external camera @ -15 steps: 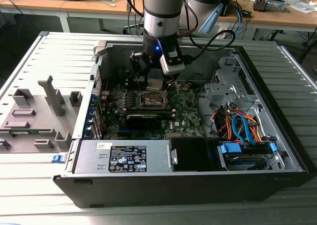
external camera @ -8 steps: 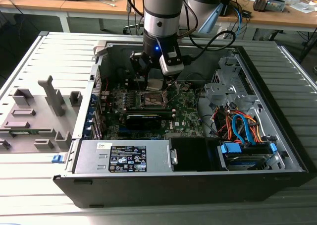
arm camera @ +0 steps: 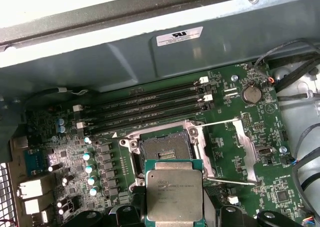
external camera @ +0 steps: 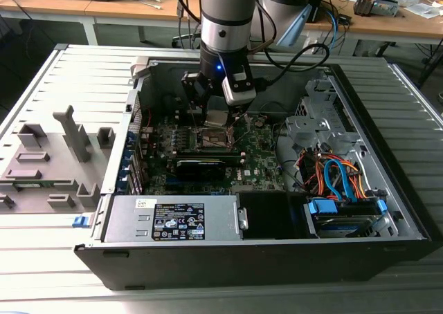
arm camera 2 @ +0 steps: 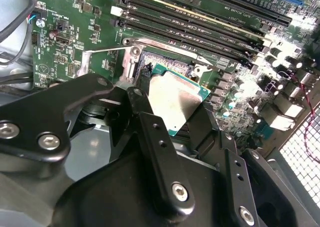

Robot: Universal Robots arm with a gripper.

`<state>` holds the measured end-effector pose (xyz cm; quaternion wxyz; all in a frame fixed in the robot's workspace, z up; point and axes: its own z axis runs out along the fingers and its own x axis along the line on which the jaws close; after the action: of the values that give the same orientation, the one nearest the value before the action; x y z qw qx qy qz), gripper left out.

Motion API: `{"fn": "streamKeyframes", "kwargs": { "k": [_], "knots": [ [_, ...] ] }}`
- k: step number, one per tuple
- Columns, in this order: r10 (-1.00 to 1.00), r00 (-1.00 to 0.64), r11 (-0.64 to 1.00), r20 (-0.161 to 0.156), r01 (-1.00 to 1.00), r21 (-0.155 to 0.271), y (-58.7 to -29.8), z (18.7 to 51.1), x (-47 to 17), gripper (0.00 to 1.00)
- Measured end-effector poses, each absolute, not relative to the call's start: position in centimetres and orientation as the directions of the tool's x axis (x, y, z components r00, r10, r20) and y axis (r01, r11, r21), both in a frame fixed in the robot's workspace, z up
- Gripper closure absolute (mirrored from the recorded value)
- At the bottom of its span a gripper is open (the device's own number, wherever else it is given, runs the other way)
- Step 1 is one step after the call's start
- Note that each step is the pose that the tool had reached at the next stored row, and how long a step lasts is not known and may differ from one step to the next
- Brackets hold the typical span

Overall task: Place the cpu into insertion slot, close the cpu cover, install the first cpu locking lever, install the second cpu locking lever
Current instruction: 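Place the cpu into insertion slot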

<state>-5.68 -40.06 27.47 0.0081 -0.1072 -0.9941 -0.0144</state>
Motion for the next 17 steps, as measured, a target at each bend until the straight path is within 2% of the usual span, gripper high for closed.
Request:
{"fn": "streamKeyframes", "kwargs": {
  "k": [17],
  "knots": [
    [0.243,-0.970,0.970,0.019,0.244,0.027,-40.06,27.37,-5.68,0.46]
  ]
}}
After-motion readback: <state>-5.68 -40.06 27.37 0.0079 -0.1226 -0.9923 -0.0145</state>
